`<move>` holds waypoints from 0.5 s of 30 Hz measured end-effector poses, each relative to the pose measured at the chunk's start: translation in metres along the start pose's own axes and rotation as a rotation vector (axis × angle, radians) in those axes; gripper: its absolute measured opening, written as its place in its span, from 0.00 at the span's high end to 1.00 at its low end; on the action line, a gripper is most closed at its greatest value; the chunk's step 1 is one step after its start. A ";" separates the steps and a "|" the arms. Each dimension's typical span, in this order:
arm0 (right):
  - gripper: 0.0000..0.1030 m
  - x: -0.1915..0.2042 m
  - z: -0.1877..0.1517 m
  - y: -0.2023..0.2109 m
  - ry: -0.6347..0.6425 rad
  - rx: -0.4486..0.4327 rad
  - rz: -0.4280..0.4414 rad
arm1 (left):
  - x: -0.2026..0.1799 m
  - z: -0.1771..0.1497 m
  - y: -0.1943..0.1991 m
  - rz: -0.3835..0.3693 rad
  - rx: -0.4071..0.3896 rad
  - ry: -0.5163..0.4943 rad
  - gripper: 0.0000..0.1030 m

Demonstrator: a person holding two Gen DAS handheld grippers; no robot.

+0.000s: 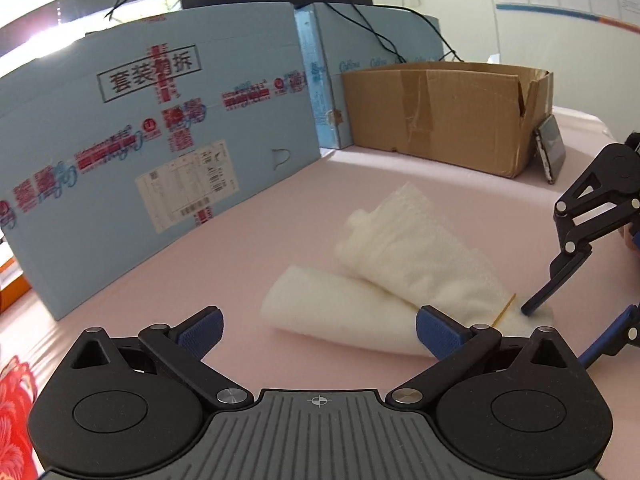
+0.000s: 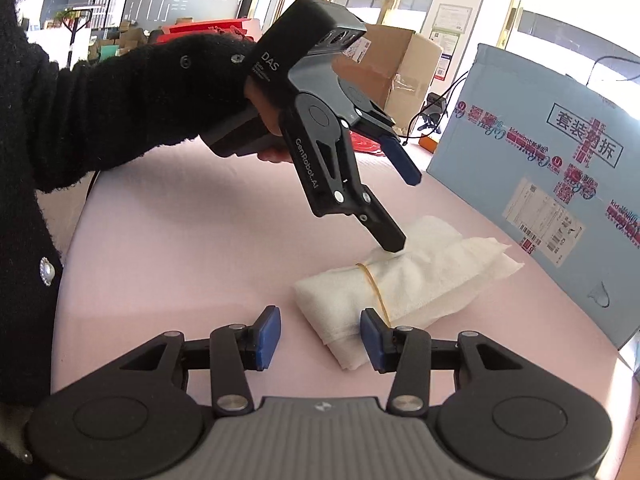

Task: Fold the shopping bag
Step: 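Release the banded bundle with the left gripper and pull it away, then grasp the banded white bag bundle with the right gripper and lift it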

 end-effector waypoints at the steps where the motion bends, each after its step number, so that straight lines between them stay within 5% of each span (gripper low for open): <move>1: 0.51 0.001 0.001 -0.001 0.011 0.004 -0.004 | 0.000 -0.003 0.002 0.011 -0.004 0.004 0.00; 5: 0.43 -0.006 0.003 -0.009 -0.033 0.025 0.024 | -0.002 -0.007 -0.007 0.065 0.019 -0.021 0.00; 9: 0.38 -0.027 -0.009 -0.013 -0.198 0.025 0.097 | -0.013 -0.011 -0.019 0.008 0.043 -0.030 0.00; 11: 0.45 -0.032 -0.009 -0.014 -0.225 0.019 0.104 | -0.019 -0.010 -0.021 0.004 0.045 -0.060 0.00; 12: 0.57 -0.037 -0.009 -0.015 -0.243 0.020 0.088 | -0.021 -0.008 -0.020 0.001 0.038 -0.070 0.00; 15: 0.64 -0.055 -0.009 -0.016 -0.355 -0.001 0.099 | -0.026 -0.001 -0.016 -0.013 -0.017 -0.063 0.00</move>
Point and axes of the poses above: each gripper's, at about its wrist camera, not at the fingertips, and y roughly against the way its jaws point, x to its left, z to its top, the point moved 10 cm from there along -y, roughly the way its jaws point, and after that the axes turned 9 degrees about -z, right-handed, at the moved point
